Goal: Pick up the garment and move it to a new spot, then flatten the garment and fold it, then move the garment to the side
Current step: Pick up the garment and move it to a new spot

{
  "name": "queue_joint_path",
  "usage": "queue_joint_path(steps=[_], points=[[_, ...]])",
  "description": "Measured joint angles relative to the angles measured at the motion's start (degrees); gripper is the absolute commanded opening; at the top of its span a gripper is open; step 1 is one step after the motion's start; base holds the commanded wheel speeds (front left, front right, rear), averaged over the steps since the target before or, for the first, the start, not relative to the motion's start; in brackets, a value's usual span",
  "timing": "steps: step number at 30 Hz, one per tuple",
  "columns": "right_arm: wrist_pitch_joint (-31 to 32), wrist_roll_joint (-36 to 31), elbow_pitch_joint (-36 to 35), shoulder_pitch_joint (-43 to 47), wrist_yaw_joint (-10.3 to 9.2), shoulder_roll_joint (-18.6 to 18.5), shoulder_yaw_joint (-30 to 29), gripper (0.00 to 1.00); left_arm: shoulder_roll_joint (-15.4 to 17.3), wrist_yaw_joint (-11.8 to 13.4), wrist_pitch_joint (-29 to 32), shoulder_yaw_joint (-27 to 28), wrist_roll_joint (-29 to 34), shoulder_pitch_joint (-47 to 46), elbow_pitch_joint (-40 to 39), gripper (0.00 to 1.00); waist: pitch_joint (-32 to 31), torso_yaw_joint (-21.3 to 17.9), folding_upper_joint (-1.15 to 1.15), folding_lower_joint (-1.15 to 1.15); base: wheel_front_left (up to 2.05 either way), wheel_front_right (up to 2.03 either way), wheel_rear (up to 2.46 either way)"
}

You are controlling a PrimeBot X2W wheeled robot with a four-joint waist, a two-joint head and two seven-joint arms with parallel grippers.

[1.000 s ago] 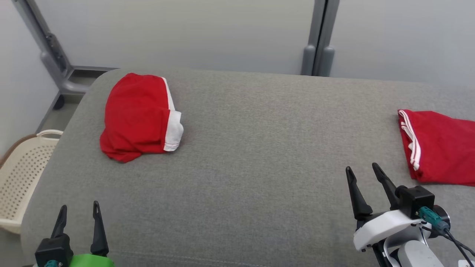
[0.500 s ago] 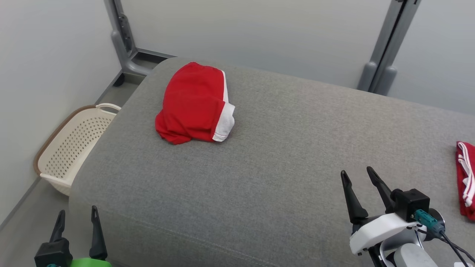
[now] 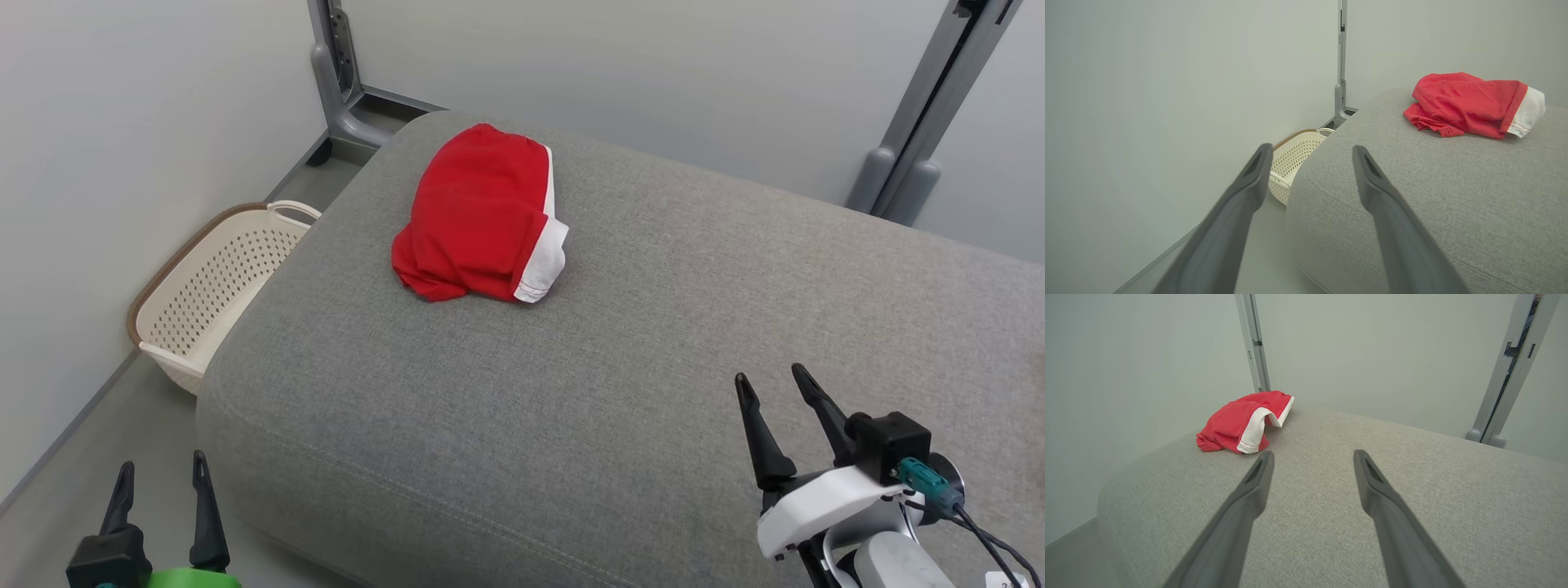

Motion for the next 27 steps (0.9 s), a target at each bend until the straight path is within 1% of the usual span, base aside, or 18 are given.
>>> queue_joint_path(steps=[8,13,15,20,27], points=[[0.0,0.1,0.5,-0.7,0.0,-0.2,0.5,1.0,-0.7,0.0,0.0,-0.5,-1.4,-0.1,-0.8,1.0,0.6,0.3,0.0,0.0,0.0,0.0,0.0],[0.0,0.2,0.6,-0.8,0.0,-0.3,0.5,1.0,-0.9,-0.8,0.0,-2.0,-1.3,-1.5,-0.2,1.0,0.6,0.2,0.0,0.0,0.0,0.0,0.0],[0.0,0.4,0.6,-0.8,0.0,-0.4,0.5,1.0,-0.8,-1.5,0.0,-3.0,-1.1,-3.0,0.5,1.0,0.6,0.0,0.0,0.0,0.0,0.0,0.0],[0.0,0.5,0.4,-0.9,0.0,-0.4,1.3,1.0,0.6,-2.7,0.0,-4.6,-0.5,-7.0,2.0,1.0,0.5,-1.2,0.0,0.0,0.0,0.0,0.0],[0.0,0.5,0.5,-2.8,0.0,-0.5,2.7,1.0,3.7,-4.6,0.4,-6.1,-0.4,-15.2,5.2,1.0,1.7,-4.8,0.0,0.0,0.0,0.0,0.0]])
